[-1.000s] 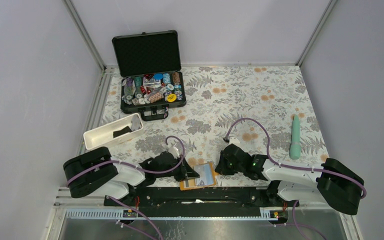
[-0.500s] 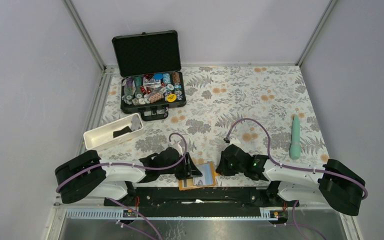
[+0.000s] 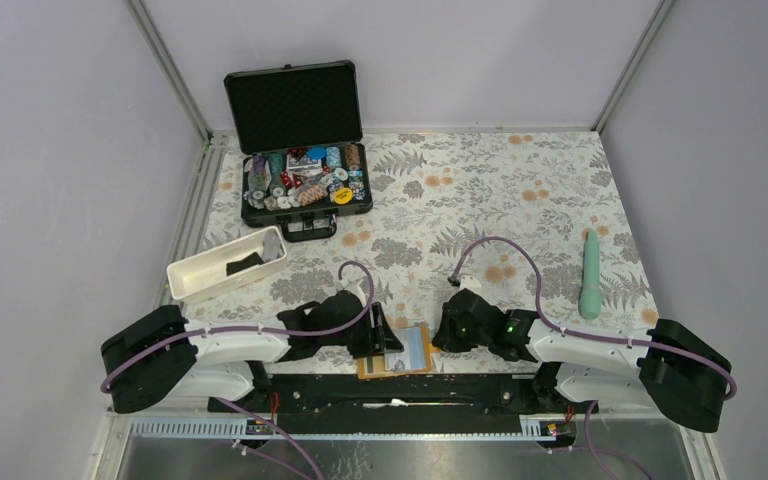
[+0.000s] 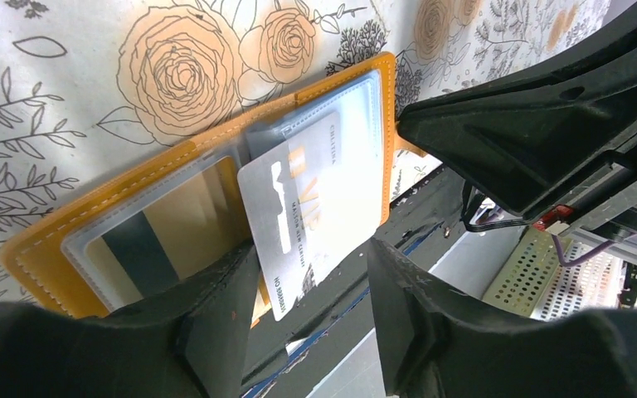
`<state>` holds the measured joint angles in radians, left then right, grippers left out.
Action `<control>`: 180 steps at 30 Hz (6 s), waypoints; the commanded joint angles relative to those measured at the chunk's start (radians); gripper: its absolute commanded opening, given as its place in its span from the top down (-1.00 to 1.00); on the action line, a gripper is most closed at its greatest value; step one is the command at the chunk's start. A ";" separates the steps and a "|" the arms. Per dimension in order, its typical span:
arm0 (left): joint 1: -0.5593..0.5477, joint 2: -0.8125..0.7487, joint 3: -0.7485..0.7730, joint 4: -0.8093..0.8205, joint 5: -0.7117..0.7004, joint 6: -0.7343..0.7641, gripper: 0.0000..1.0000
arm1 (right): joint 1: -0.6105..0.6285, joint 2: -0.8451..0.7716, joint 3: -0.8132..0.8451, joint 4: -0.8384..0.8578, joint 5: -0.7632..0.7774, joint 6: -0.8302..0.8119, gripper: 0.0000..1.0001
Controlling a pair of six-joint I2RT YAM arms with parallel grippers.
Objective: Put the credit cards into the card holder
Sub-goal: Insert the credit card into the card holder.
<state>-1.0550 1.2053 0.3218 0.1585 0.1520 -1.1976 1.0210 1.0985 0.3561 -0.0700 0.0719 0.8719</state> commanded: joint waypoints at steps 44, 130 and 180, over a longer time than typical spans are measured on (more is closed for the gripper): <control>-0.079 0.216 0.383 -0.348 -0.066 0.181 0.17 | 0.007 -0.017 0.006 -0.013 0.049 -0.002 1.00; -0.002 0.056 0.145 -0.245 -0.157 0.075 0.10 | -0.013 -0.036 -0.017 0.014 -0.058 -0.040 0.59; -0.018 0.088 0.145 -0.202 -0.157 0.064 0.29 | -0.006 -0.084 -0.017 0.277 -0.171 0.027 0.39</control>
<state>-1.0622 1.2774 0.4576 -0.0647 -0.0002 -1.1271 1.0115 1.0298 0.3019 0.1326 -0.0986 0.8986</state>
